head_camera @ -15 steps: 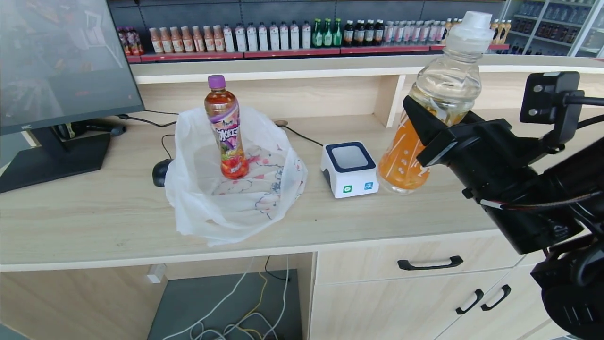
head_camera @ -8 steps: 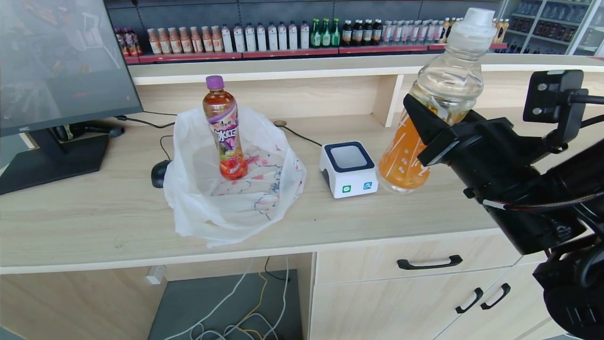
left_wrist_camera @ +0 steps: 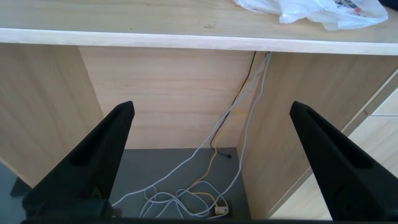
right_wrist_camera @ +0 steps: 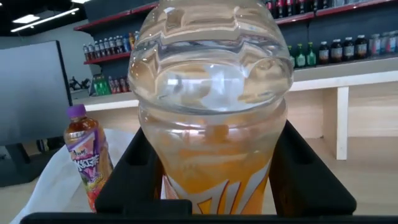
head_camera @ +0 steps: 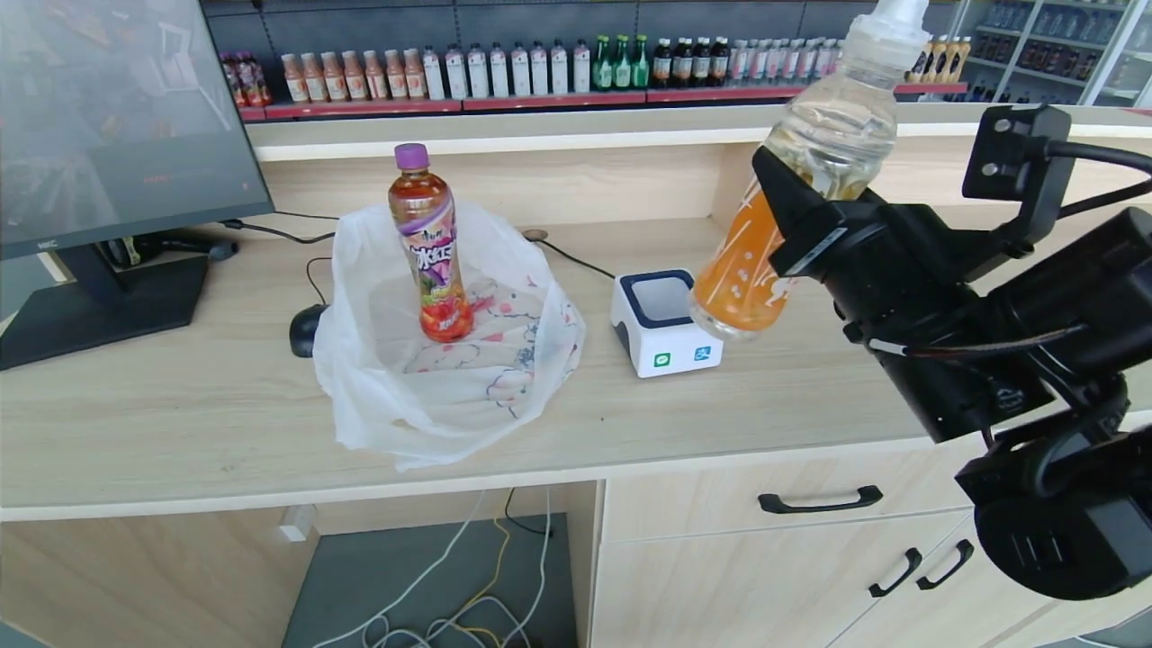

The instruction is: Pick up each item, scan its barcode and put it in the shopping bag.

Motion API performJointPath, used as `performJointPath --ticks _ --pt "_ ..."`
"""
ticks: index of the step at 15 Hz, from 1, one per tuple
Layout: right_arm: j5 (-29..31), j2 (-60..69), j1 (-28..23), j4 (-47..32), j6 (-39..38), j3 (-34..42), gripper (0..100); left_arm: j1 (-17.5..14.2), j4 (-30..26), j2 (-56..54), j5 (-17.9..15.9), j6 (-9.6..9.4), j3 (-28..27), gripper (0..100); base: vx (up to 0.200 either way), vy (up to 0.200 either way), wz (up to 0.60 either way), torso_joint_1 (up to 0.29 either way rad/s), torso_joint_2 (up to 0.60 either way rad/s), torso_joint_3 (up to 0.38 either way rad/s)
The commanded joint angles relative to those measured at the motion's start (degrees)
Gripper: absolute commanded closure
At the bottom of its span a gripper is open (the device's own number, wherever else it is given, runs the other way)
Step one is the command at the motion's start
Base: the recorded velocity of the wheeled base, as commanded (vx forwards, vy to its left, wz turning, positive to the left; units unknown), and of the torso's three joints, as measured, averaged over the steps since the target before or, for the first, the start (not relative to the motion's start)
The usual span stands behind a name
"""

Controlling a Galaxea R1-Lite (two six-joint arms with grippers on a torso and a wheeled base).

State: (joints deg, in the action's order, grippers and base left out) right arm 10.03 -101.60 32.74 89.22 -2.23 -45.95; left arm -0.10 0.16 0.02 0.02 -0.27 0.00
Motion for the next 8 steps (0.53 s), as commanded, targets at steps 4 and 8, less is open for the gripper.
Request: performJointPath --ticks 4,8 --pt "0.3 -4.3 -0.4 -7.3 -8.1 -10.7 100 0.0 0.0 0.0 0.1 0.0 0.0 0 0.0 0.0 0.0 0.0 0.0 0.0" --pt "0.3 -8.3 -1.2 -10.8 -15.5 -16.7 100 0.0 0.0 0.0 0.0 0.0 0.0 0 0.0 0.0 0.0 0.0 0.0 0.0"
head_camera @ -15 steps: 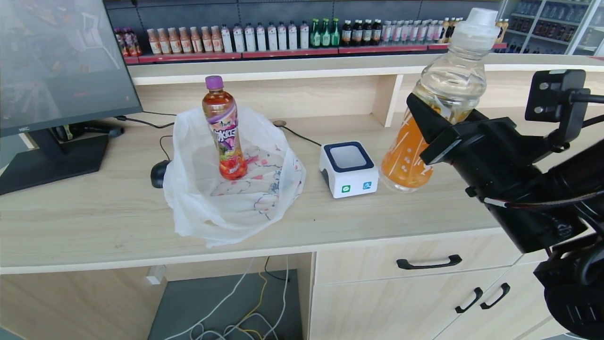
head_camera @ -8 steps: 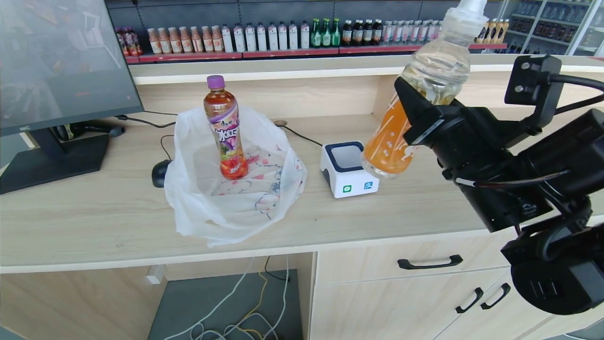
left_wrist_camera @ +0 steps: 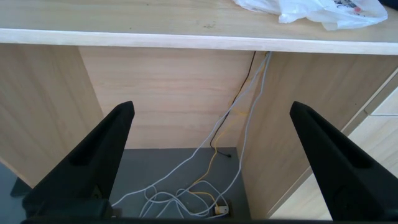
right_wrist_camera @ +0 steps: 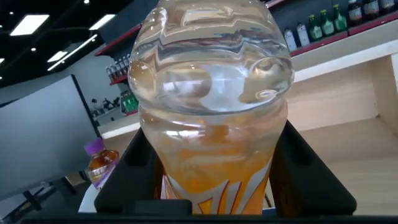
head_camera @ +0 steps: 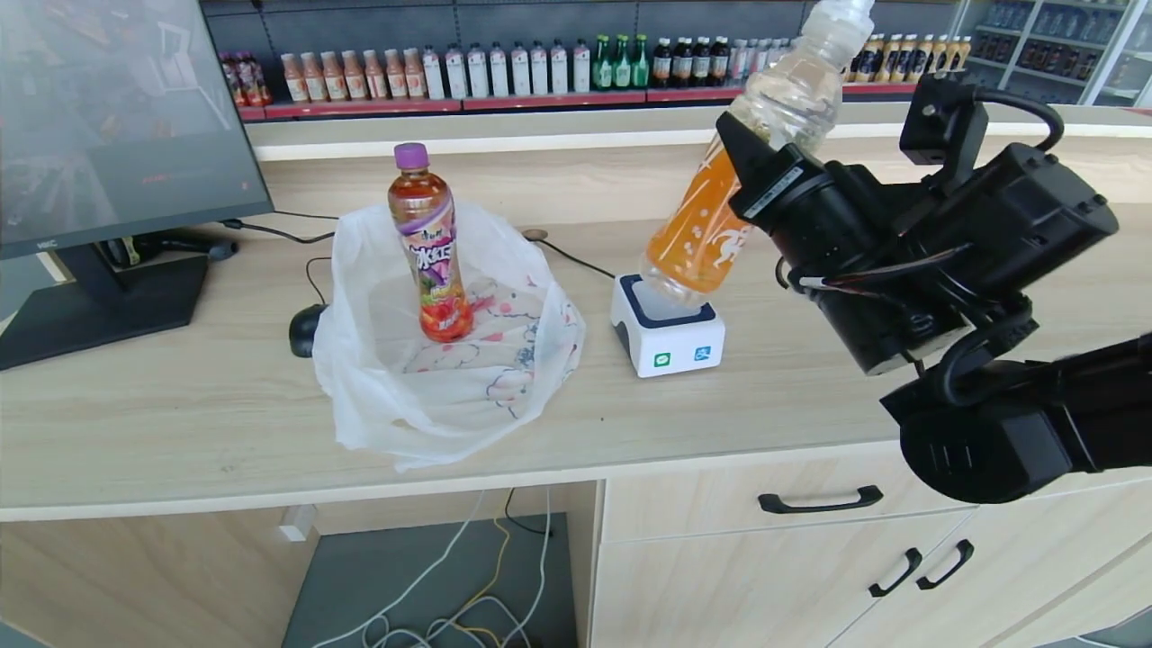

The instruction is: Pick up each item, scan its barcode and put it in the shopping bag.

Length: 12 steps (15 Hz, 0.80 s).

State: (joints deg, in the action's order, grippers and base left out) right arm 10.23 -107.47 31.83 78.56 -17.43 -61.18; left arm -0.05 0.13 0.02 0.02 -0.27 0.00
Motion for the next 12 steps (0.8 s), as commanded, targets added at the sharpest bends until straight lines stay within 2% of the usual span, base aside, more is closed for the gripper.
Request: performJointPath --ticks 1,6,7,12 --pt "0.0 -3.0 -0.3 -0.5 -1.6 -1.7 100 0.0 0.0 0.0 0.1 0.0 0.0 0 0.0 0.0 0.0 0.0 0.0 0.0" --pt "0.4 -6.7 -0.3 -6.9 -12.6 -10.8 100 0.0 0.0 0.0 0.1 0.0 0.0 0 0.0 0.0 0.0 0.0 0.0 0.0" --pt "0.6 -7.1 -0.5 -9.6 -17.0 -12.9 100 0.0 0.0 0.0 0.1 0.0 0.0 0 0.0 0.0 0.0 0.0 0.0 0.0" --pt "-0.1 -9.8 -5.1 -11.8 -25.6 -15.5 100 0.0 0.0 0.0 0.1 0.0 0.0 0 0.0 0.0 0.0 0.0 0.0 0.0"
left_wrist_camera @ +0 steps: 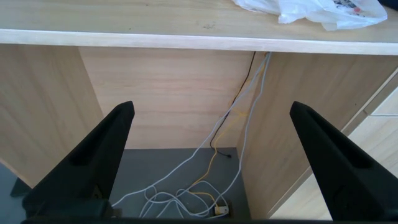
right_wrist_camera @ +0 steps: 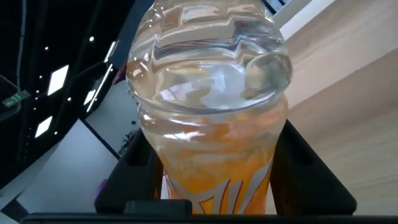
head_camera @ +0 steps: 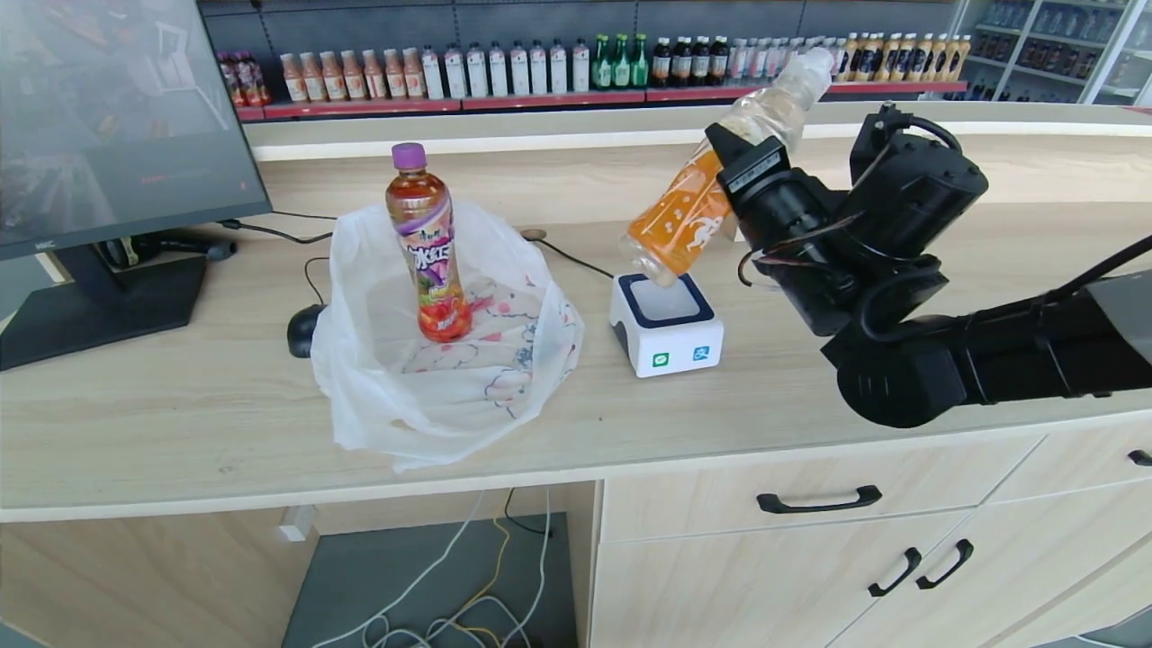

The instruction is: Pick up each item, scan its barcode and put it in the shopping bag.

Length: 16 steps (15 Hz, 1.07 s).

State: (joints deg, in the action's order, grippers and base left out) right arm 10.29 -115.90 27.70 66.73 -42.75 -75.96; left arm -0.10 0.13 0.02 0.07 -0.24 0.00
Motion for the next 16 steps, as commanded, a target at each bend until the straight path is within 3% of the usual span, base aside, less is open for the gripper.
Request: performJointPath --ticks 1,8,16 --pt "-0.3 -1.7 -1.2 0.0 -1.9 -1.1 100 0.0 0.0 0.0 0.0 -0.02 0.0 0 0.0 0.0 0.0 0.0 0.0 0.0" --pt "-0.3 -2.8 -0.9 -0.1 -11.7 -0.6 100 0.0 0.0 0.0 0.0 -0.02 0.0 0 0.0 0.0 0.0 0.0 0.0 0.0" --pt "-1.1 -3.5 -0.7 0.0 -15.6 2.3 100 0.0 0.0 0.0 0.0 -0.02 0.0 0 0.0 0.0 0.0 0.0 0.0 0.0"
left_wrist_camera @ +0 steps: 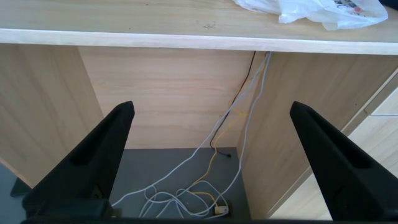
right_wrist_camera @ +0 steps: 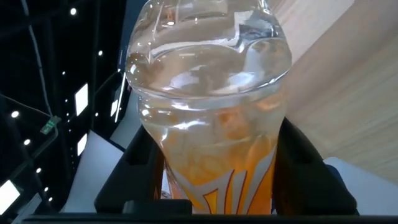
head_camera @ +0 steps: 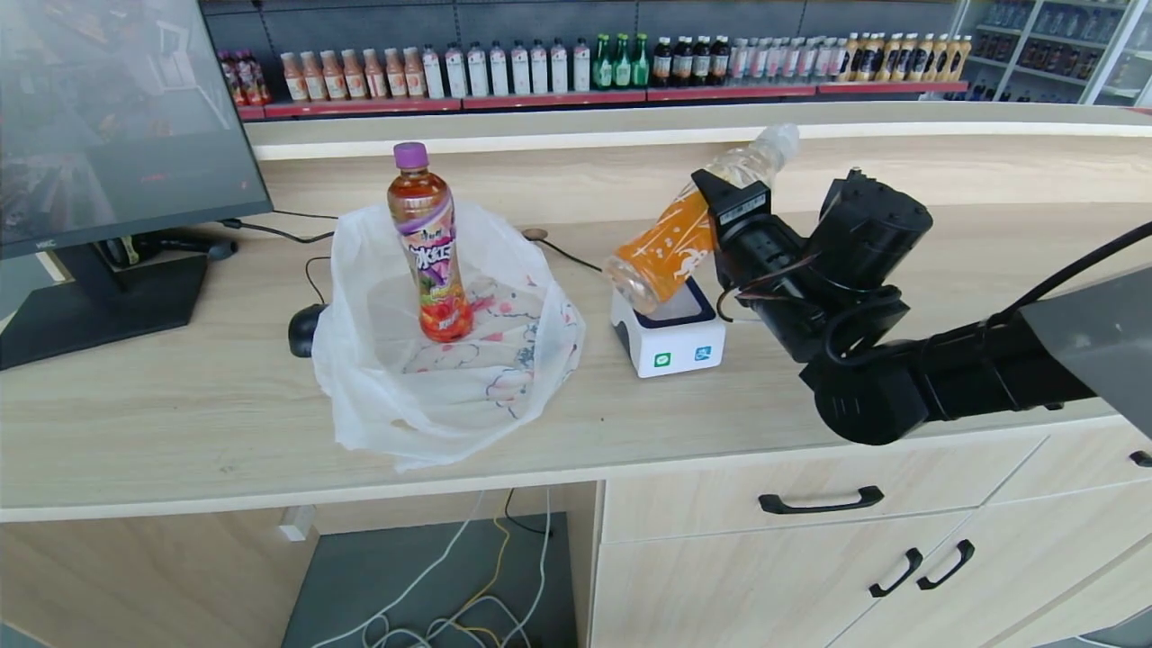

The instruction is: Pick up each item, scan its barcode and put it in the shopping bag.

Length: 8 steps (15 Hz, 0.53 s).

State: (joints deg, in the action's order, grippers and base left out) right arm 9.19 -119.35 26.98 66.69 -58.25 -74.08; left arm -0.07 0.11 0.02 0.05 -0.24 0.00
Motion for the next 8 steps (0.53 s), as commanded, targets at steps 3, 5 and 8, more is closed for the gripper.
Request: performJointPath --ticks 3,5,8 --pt "0.0 0.0 0.0 0.0 -0.3 1.2 100 0.0 0.0 0.0 0.0 -0.02 0.0 0 0.0 0.0 0.0 0.0 0.0 0.0" --pt "0.0 0.0 0.0 0.0 -0.4 1.2 100 0.0 0.1 0.0 0.0 -0.02 0.0 0 0.0 0.0 0.0 0.0 0.0 0.0" --pt "0.0 -0.1 0.0 0.0 -0.4 1.3 100 0.0 0.1 0.0 0.0 -0.02 0.0 0 0.0 0.0 0.0 0.0 0.0 0.0"
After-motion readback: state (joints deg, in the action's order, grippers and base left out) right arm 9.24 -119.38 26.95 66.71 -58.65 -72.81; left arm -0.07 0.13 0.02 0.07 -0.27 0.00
